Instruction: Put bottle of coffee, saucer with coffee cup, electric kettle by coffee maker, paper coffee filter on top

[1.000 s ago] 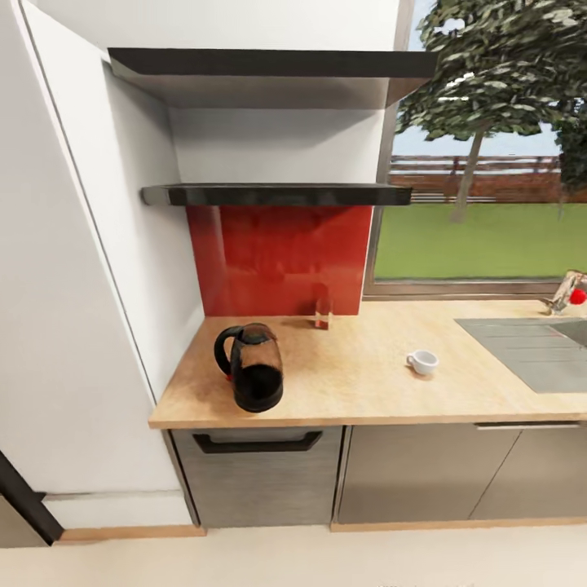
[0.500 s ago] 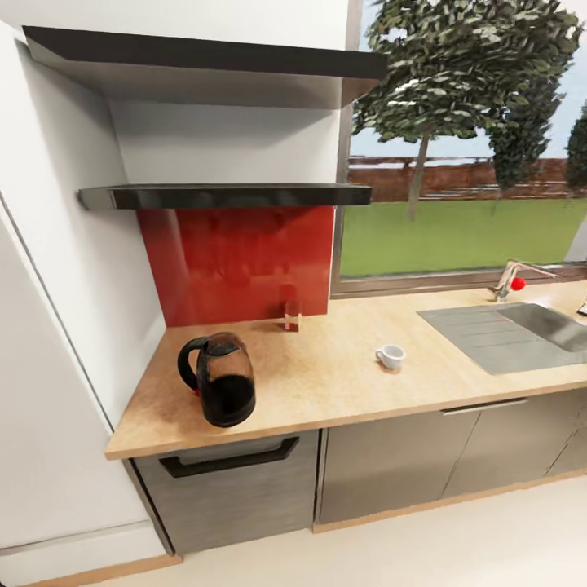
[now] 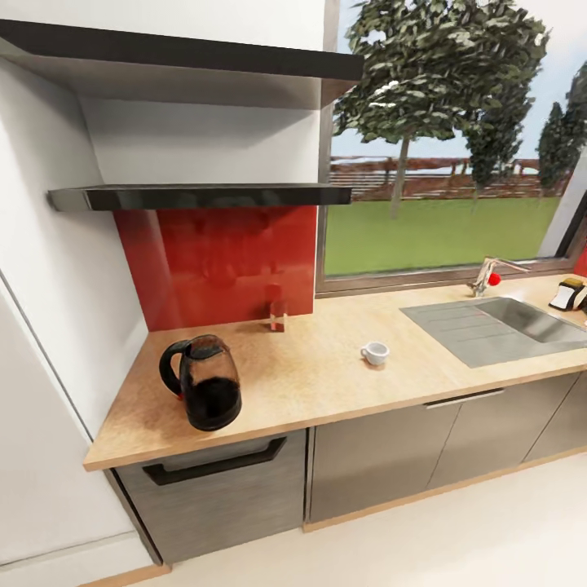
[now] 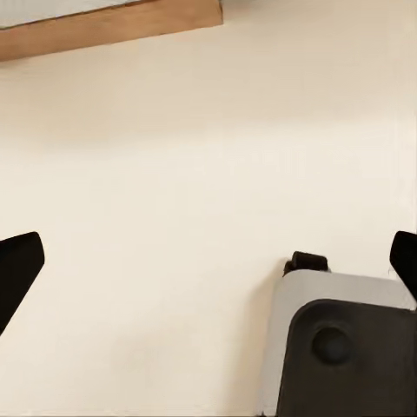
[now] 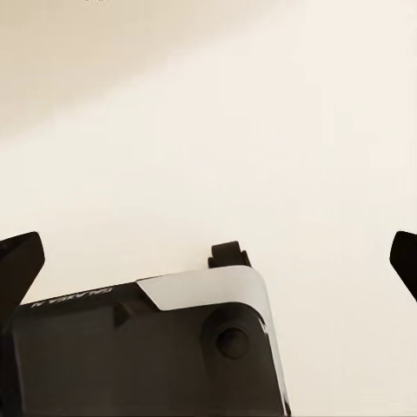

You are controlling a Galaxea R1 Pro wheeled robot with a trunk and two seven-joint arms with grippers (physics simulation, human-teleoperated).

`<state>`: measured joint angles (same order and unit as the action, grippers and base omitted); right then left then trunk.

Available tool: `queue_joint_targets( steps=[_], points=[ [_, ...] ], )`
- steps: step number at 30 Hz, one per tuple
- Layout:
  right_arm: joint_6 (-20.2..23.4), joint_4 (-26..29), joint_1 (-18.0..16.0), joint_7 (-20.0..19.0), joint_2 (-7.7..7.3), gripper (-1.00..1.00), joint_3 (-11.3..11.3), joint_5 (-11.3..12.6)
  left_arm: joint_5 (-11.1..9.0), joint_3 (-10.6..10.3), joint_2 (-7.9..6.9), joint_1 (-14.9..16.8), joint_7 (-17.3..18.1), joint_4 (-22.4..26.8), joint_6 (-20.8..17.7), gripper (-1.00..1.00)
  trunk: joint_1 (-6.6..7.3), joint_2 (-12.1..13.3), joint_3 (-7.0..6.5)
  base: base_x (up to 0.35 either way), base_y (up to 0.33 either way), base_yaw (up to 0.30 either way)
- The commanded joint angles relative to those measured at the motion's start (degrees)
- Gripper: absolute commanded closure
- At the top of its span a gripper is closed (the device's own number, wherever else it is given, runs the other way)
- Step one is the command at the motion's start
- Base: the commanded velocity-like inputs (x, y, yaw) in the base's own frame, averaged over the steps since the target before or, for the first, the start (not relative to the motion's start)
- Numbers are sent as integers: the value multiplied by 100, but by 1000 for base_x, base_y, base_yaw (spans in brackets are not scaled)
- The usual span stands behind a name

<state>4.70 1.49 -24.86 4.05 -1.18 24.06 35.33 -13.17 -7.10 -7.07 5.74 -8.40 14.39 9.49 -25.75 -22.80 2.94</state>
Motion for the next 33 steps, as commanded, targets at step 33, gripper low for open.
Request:
queue_joint_targets(
  steps=[33],
  points=[
    [-478,1,157,48,-1,-100,38,26,559,-537,55,55,82,4768,2172,-100,-3,-12,13,-31,10,0]
  ],
)
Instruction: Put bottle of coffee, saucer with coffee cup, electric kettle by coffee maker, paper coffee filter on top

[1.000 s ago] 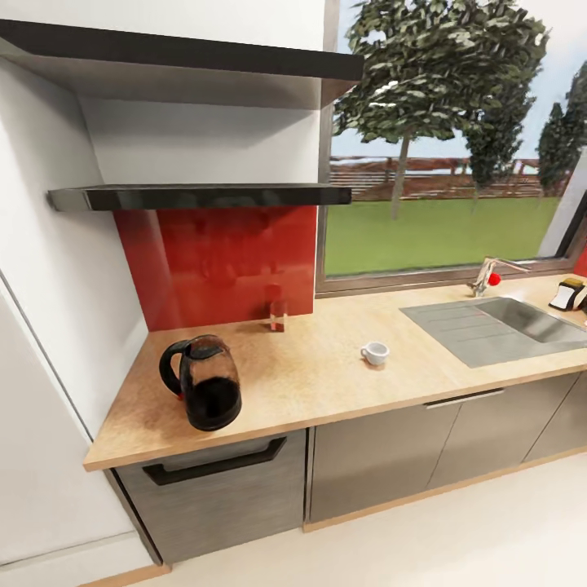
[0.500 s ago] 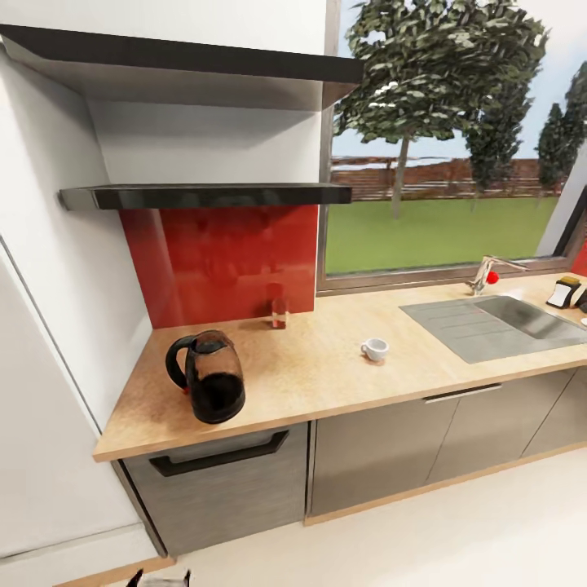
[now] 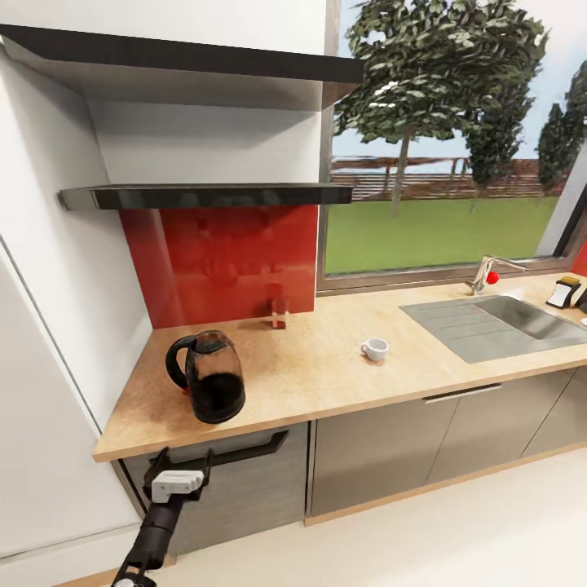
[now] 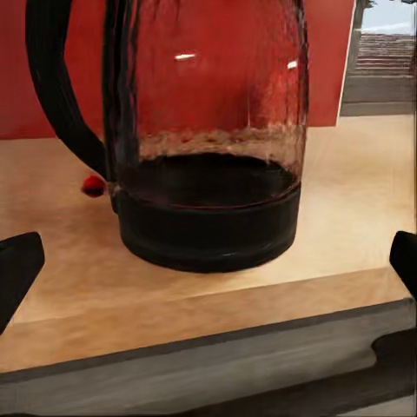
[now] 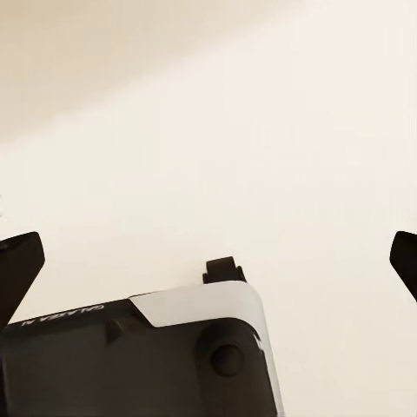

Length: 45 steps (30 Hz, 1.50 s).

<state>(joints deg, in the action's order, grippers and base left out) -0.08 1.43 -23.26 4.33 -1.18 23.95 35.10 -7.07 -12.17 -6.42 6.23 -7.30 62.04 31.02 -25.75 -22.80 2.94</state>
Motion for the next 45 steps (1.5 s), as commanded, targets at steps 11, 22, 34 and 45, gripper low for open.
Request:
queue_joint_targets(
  steps=[11,22,34,45],
  points=[
    [-4,6,-3,21,-5,-100,48,49,-69,292,-197,28,164,686,-571,-100,-4,-12,13,0,0,0],
    [-1,6,-3,17,-3,-100,48,49,-48,2632,-355,541,2566,687,-1866,-100,-4,-12,13,0,0,0],
    [-1,6,-3,18,-5,-100,48,49,-1,2703,-841,732,3279,675,-2315,-100,-4,-12,13,0,0,0],
    [-6,6,-3,16,-5,-100,48,41,21,2710,-811,733,3391,643,-2372,-100,-4,-12,13,0,0,0]
  ],
)
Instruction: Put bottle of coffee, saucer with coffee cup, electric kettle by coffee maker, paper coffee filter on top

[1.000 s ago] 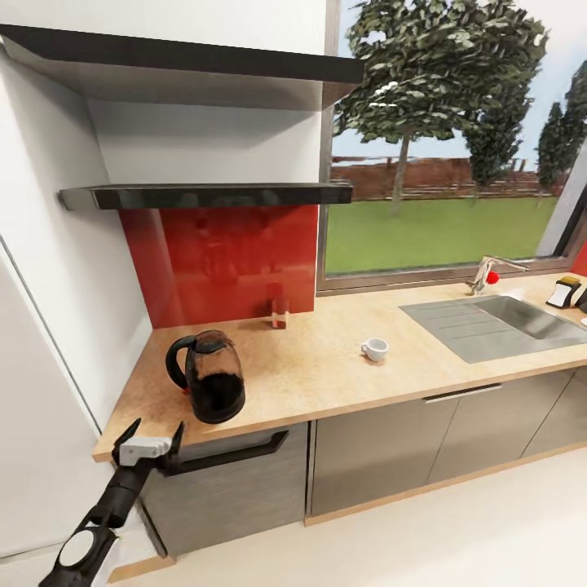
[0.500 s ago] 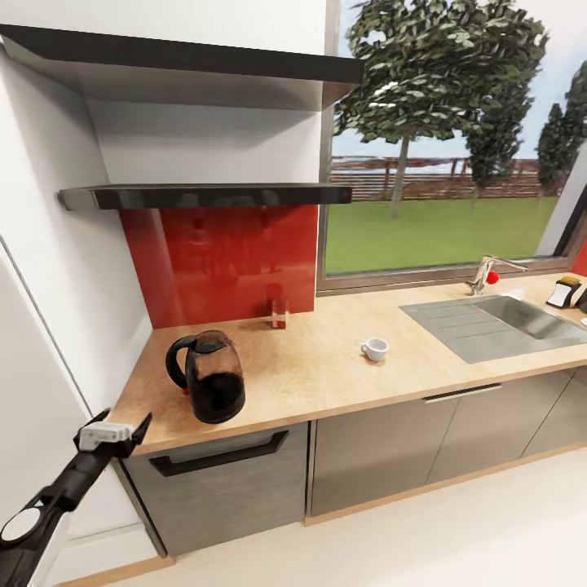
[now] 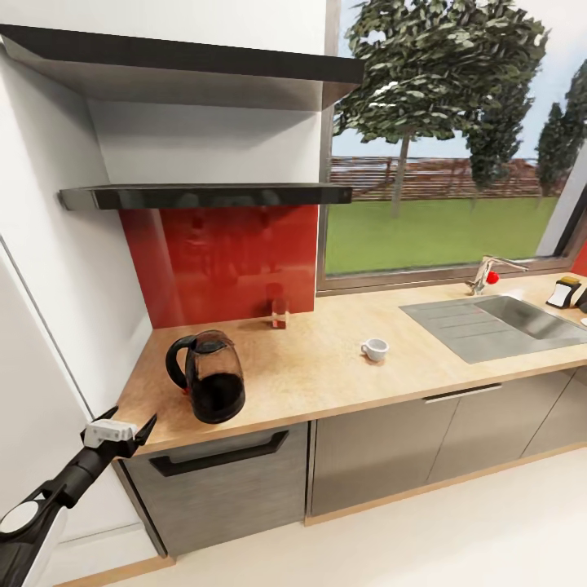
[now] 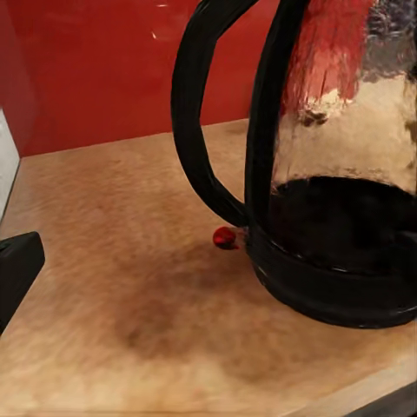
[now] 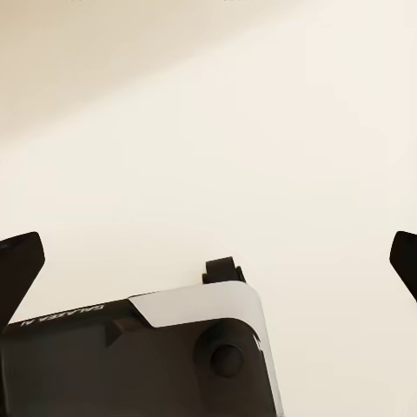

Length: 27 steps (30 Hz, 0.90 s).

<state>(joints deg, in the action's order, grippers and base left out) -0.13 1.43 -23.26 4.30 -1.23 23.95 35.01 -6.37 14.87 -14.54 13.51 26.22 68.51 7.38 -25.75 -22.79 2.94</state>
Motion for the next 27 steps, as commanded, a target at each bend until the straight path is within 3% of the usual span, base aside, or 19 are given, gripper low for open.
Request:
queue_joint_targets(
  steps=[1,12,17,27],
  points=[
    [2,6,-3,20,-1,-100,48,50,-49,7,3,6,36,-4,-8,-100,-3,-13,13,0,0,0],
    [4,5,-3,22,-3,-100,48,50,-54,21,12,36,5,9,-10,-100,-3,-13,13,90,0,0],
    [4,6,-3,20,-1,-100,48,50,-65,-35,20,46,-560,57,-8,-100,-3,-13,13,4,0,0],
    [3,6,-3,21,-8,-100,48,50,-67,-57,32,55,-648,66,-15,-100,-3,-13,13,0,0,0]
  ],
)
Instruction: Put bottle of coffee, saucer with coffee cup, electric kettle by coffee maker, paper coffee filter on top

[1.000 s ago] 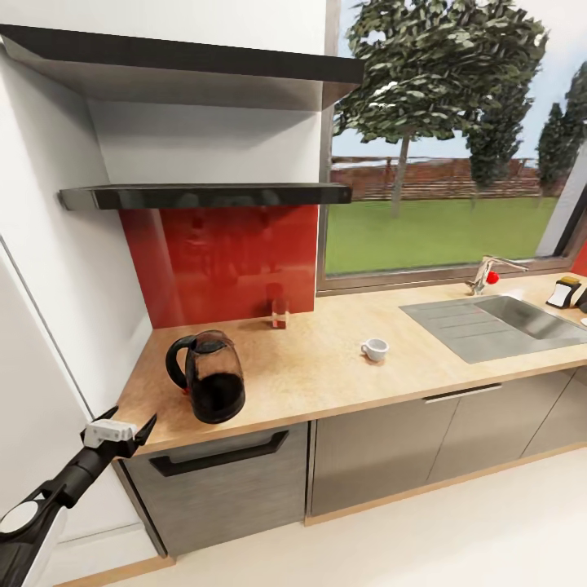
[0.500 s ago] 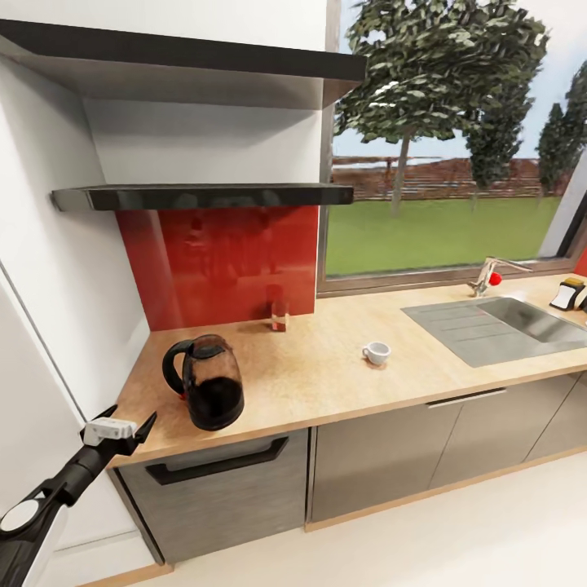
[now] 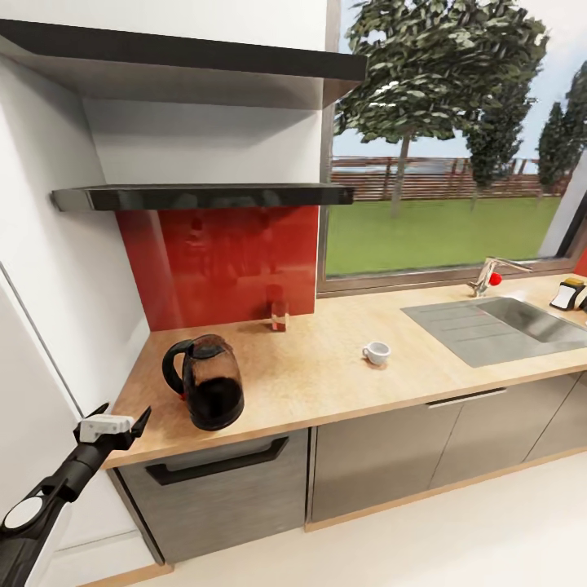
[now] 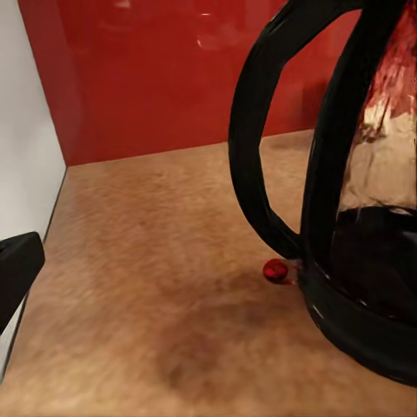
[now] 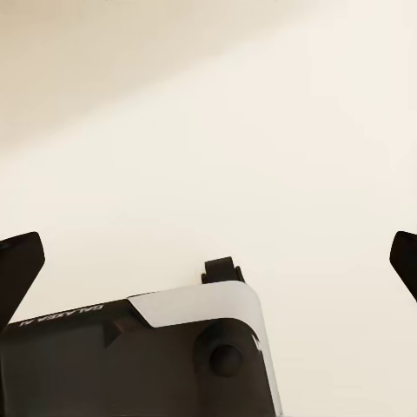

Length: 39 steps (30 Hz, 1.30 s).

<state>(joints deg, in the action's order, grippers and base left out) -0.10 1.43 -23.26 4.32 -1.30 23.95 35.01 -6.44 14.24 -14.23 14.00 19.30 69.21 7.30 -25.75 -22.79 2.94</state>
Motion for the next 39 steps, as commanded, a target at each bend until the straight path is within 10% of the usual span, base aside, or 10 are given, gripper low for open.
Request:
queue_joint_targets(
  steps=[1,39],
  points=[
    [0,6,-3,20,0,-100,48,50,-64,6,0,6,40,-4,-7,-100,-3,-13,13,30,0,0],
    [1,3,-3,24,0,-100,48,50,-81,6,8,14,43,-4,-516,-100,-3,-13,13,103,0,0]
  ],
)
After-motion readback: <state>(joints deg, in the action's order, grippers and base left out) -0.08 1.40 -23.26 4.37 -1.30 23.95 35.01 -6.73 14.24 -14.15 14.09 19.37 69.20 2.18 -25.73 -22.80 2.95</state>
